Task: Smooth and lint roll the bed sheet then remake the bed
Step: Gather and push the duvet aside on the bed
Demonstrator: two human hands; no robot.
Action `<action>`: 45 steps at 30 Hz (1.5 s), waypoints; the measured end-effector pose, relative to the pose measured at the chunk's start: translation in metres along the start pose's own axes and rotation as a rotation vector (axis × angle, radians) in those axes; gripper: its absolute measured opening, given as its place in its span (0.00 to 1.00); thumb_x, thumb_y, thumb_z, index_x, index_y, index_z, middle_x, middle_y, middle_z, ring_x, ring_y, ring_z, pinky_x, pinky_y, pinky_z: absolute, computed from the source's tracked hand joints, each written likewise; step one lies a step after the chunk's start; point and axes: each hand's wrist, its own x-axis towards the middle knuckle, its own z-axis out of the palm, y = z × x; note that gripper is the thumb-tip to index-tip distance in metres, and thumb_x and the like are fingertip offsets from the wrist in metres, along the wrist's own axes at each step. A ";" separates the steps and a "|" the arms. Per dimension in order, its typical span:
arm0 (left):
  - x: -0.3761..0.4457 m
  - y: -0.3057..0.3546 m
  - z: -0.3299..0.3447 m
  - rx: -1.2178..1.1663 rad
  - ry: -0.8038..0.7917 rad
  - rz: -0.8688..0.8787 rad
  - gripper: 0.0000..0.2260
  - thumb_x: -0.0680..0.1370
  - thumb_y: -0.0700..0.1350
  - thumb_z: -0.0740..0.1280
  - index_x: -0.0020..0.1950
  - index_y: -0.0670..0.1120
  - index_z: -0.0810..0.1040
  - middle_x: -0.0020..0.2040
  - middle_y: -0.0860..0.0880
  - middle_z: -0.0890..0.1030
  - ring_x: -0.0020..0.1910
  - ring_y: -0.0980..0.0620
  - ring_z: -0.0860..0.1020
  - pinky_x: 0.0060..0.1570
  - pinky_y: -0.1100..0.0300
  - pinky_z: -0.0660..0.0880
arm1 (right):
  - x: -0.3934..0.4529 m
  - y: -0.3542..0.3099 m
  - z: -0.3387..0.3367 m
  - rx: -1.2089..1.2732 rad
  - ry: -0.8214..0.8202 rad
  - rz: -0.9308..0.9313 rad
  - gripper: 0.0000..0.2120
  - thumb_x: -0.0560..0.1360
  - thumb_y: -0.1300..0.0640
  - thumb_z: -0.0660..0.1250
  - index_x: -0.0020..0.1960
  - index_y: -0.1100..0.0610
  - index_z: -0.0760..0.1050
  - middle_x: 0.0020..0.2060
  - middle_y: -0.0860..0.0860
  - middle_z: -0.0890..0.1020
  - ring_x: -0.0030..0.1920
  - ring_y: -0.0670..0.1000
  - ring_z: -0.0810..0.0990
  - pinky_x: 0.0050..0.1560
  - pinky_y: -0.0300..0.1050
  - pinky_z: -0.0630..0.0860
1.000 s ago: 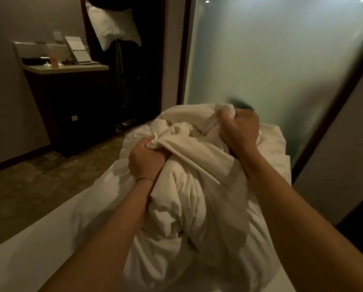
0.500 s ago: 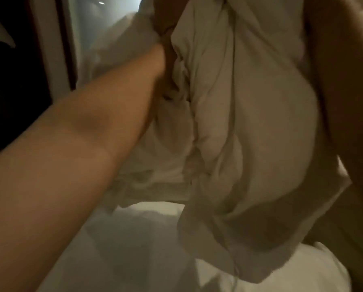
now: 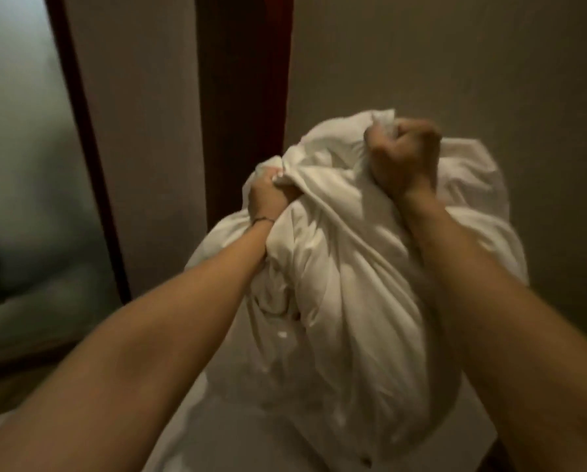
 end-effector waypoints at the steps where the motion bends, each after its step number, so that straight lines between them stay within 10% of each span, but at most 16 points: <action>1: -0.007 -0.021 0.019 0.030 -0.031 -0.022 0.19 0.67 0.56 0.57 0.44 0.43 0.78 0.45 0.39 0.80 0.46 0.47 0.76 0.41 0.58 0.65 | -0.013 0.026 0.005 -0.032 -0.029 0.034 0.24 0.69 0.46 0.63 0.22 0.59 0.60 0.23 0.50 0.62 0.25 0.47 0.65 0.29 0.47 0.61; 6: -0.033 -0.109 0.081 0.063 -0.147 -0.196 0.09 0.74 0.51 0.70 0.37 0.53 0.72 0.35 0.55 0.74 0.42 0.46 0.74 0.40 0.57 0.66 | -0.066 0.123 0.029 -0.040 -0.117 0.177 0.23 0.67 0.49 0.65 0.22 0.57 0.58 0.20 0.49 0.59 0.24 0.50 0.64 0.29 0.48 0.62; 17: -0.045 -0.152 0.075 0.175 -0.219 -0.251 0.10 0.71 0.54 0.69 0.37 0.52 0.71 0.36 0.53 0.76 0.39 0.49 0.74 0.43 0.52 0.74 | -0.101 0.157 0.064 -0.102 -0.233 0.175 0.24 0.68 0.44 0.62 0.23 0.58 0.59 0.19 0.48 0.63 0.29 0.56 0.69 0.40 0.48 0.64; 31: -0.013 -0.087 0.006 0.203 -0.079 -0.157 0.08 0.77 0.41 0.68 0.38 0.41 0.77 0.36 0.45 0.78 0.39 0.44 0.76 0.39 0.52 0.74 | -0.036 0.051 0.037 -0.232 -0.319 0.113 0.21 0.70 0.43 0.58 0.28 0.58 0.71 0.23 0.48 0.72 0.32 0.54 0.71 0.49 0.51 0.67; 36: -0.055 -0.093 -0.004 0.346 -0.388 -0.224 0.17 0.66 0.61 0.67 0.50 0.54 0.73 0.51 0.49 0.78 0.48 0.47 0.78 0.50 0.48 0.78 | -0.059 0.046 0.031 -0.542 -0.577 0.218 0.22 0.73 0.39 0.55 0.52 0.50 0.80 0.50 0.49 0.82 0.59 0.54 0.74 0.64 0.65 0.58; 40: -0.140 -0.130 -0.001 0.665 -0.671 -0.351 0.39 0.66 0.68 0.67 0.74 0.64 0.57 0.72 0.45 0.64 0.69 0.40 0.66 0.68 0.46 0.67 | -0.156 0.094 0.005 -0.621 -0.766 0.312 0.28 0.73 0.31 0.53 0.64 0.48 0.70 0.62 0.48 0.74 0.64 0.54 0.71 0.63 0.65 0.61; 45: -0.228 -0.152 0.004 0.893 -0.913 -0.360 0.49 0.69 0.70 0.67 0.81 0.59 0.41 0.79 0.40 0.51 0.76 0.36 0.55 0.74 0.45 0.57 | -0.265 0.139 -0.048 -0.727 -0.972 0.379 0.40 0.70 0.24 0.46 0.72 0.48 0.61 0.66 0.48 0.68 0.66 0.53 0.66 0.63 0.64 0.60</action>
